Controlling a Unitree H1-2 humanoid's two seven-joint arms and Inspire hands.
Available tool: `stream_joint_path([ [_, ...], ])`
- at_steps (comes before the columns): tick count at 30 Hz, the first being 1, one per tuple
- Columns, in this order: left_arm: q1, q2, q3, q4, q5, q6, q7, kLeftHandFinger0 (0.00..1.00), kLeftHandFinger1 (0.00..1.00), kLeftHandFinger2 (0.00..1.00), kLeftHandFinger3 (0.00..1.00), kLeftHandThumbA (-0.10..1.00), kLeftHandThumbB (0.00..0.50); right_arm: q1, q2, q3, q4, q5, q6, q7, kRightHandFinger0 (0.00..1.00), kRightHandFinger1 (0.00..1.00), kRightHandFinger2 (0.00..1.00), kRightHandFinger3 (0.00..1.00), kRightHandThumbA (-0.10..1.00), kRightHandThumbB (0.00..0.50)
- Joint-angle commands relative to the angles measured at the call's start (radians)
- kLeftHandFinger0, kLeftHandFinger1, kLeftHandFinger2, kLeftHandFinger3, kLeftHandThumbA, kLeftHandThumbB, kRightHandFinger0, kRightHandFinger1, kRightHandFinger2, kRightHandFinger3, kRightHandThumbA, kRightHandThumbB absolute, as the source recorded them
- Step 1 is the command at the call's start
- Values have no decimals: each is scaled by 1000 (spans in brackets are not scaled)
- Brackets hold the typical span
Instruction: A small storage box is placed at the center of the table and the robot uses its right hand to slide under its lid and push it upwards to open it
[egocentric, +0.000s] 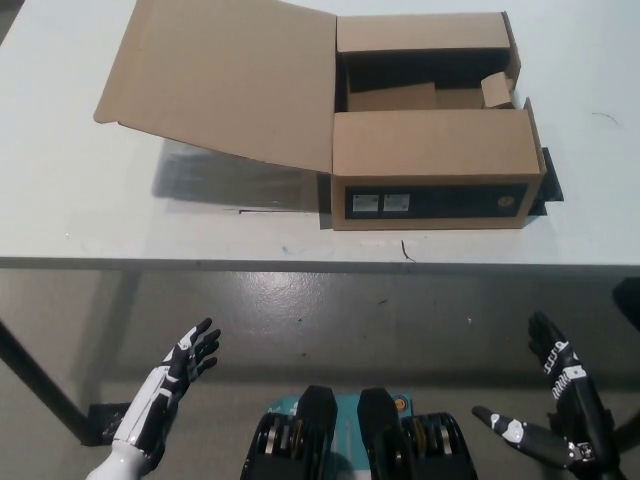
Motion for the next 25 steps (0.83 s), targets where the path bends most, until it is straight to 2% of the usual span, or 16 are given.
stream_joint_path([
  [1,-10,5,11,-26,-4,-14,1,1000,1000,1000,1000,1000,311,-6,-12,4,-28,5,-39,-6,1000,1000,1000,1000,1000,236],
  [13,-18,9,13,-22,-9,-17,-2,1000,1000,1000,1000,1000,309,-16,-12,6,-18,15,-40,-2,1000,1000,1000,1000,1000,251],
  [16,-17,9,13,-19,-8,-27,-3,1000,1000,1000,1000,1000,295,-14,-13,9,-27,17,-31,1,1000,1000,1000,1000,1000,244],
  [25,-17,7,18,-19,-11,-28,0,1000,1000,1000,1000,1000,305,-23,-22,29,-16,-10,-68,8,1000,1000,1000,1000,1000,197],
])
